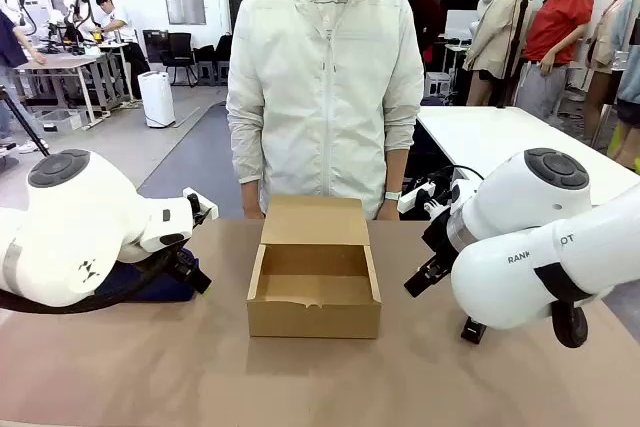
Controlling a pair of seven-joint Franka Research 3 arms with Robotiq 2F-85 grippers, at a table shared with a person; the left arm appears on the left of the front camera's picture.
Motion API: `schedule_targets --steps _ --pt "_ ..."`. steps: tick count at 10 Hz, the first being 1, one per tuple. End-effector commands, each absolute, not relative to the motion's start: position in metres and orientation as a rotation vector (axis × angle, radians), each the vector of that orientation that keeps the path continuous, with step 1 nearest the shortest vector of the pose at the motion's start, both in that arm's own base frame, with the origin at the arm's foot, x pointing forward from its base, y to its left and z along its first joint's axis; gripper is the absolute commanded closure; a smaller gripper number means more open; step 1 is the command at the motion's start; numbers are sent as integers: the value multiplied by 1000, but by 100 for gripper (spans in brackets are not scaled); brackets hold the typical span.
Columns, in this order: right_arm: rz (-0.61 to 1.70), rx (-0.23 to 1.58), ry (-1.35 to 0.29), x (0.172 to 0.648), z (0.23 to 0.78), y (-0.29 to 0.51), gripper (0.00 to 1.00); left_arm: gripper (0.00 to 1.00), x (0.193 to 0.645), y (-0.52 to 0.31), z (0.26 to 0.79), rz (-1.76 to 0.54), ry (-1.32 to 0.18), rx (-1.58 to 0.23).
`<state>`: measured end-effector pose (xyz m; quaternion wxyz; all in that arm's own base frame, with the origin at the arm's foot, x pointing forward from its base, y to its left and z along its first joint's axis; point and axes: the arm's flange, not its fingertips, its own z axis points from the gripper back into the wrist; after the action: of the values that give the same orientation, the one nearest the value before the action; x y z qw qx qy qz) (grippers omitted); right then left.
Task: Pack the items into the box.
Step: Pick up the item indicated by the person and place it inside the Mailer Box.
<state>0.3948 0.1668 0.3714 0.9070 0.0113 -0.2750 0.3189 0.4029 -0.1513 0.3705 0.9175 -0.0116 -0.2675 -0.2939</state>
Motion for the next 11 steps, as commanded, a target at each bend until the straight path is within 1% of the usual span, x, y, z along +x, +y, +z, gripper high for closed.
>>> schedule_targets --steps 1,11 --pt "658 23 -568 395 371 167 0 0 403 -151 371 -605 -551 -24" --pt "658 23 -568 395 371 167 0 0 403 -151 371 -605 -551 -24"
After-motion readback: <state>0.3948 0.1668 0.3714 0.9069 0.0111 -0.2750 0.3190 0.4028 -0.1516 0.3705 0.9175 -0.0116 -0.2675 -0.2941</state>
